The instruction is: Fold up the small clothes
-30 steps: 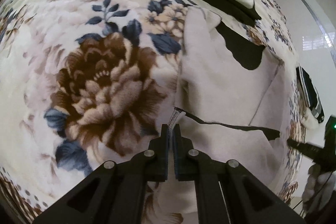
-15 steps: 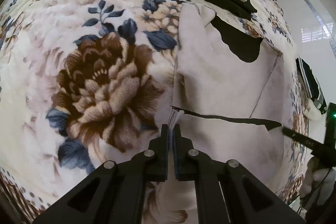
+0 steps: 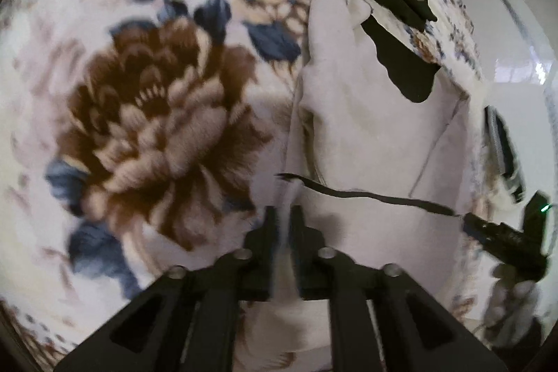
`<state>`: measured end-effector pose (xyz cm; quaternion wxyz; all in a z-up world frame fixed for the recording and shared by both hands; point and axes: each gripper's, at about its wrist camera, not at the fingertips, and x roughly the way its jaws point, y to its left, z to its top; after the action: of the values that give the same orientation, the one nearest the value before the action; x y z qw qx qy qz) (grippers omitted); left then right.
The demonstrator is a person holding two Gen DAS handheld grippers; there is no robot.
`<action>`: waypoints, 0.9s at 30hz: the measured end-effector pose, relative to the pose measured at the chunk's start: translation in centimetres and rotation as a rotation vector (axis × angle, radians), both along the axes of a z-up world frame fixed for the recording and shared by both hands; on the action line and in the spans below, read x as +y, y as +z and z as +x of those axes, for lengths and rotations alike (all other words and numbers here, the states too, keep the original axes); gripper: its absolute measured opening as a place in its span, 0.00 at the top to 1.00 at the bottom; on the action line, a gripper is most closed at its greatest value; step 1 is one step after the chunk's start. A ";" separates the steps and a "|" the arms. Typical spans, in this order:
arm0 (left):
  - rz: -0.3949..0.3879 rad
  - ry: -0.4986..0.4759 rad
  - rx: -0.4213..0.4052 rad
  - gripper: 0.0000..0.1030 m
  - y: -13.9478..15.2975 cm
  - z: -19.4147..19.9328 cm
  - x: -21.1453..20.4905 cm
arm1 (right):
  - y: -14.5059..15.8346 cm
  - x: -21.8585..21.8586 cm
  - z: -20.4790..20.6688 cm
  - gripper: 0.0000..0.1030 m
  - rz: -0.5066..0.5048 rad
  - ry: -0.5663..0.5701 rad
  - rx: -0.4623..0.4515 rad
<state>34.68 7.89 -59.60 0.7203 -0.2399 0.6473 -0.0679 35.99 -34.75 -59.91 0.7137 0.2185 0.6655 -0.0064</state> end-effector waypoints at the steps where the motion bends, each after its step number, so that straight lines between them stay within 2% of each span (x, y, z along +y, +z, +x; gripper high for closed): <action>1: -0.032 0.016 0.006 0.63 -0.2 -0.1 0.3 | -0.1 -0.6 -0.2 0.47 0.034 -0.023 -0.001; 2: -0.063 0.027 0.005 0.48 -0.3 -0.1 0.4 | -0.7 -1.3 -0.3 0.44 0.090 -0.051 0.011; 4: -0.096 0.046 0.004 0.46 -0.7 -0.1 0.6 | -2.0 -1.9 -0.5 0.43 0.164 -0.061 0.052; 6: -0.094 0.063 -0.020 0.50 -0.6 -0.1 0.4 | -3.7 -2.0 -0.7 0.43 0.216 -0.065 0.098; 7: -0.085 0.069 -0.037 0.71 -0.3 -0.1 0.3 | -4.0 -2.0 -0.8 0.43 0.232 -0.063 0.103; 8: -0.075 0.064 -0.045 0.97 -0.1 0.0 0.1 | -4.2 -1.9 -1.0 0.44 0.236 -0.069 0.094; 9: -0.048 0.059 -0.050 0.98 0.3 0.1 -0.1 | -3.9 -1.9 -1.1 0.59 0.227 -0.074 0.067; 10: -0.033 0.063 -0.075 0.98 0.9 0.2 -0.1 | -3.4 -1.7 -1.1 0.88 0.202 -0.071 0.040; 11: -0.030 0.066 -0.094 0.98 1.5 0.2 -0.1 | -3.0 -1.5 -1.1 0.91 0.187 -0.064 0.023; 15: -0.018 0.081 -0.153 0.98 3.7 0.8 0.1 | 0.0 -0.7 -0.9 0.92 0.162 -0.043 -0.083; 19: -0.005 0.091 -0.144 0.98 3.1 2.3 0.4 | 1.3 -0.4 -0.2 0.92 0.141 -0.028 -0.129; 22: -0.001 0.086 -0.098 0.98 1.2 3.7 0.5 | 0.6 -0.8 0.9 0.92 0.126 -0.024 -0.097; 25: -0.040 0.104 -0.001 0.96 -1.2 4.4 1.0 | -1.3 -0.9 2.1 0.89 0.117 -0.006 -0.021; 27: -0.042 0.116 0.009 0.85 -1.0 4.5 1.5 | -2.1 -1.1 2.8 0.85 0.131 -0.009 0.023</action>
<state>39.21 9.34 -60.61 0.7149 -0.2927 0.6339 -0.0386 38.83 -35.89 -62.02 0.6902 0.2677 0.6715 0.0316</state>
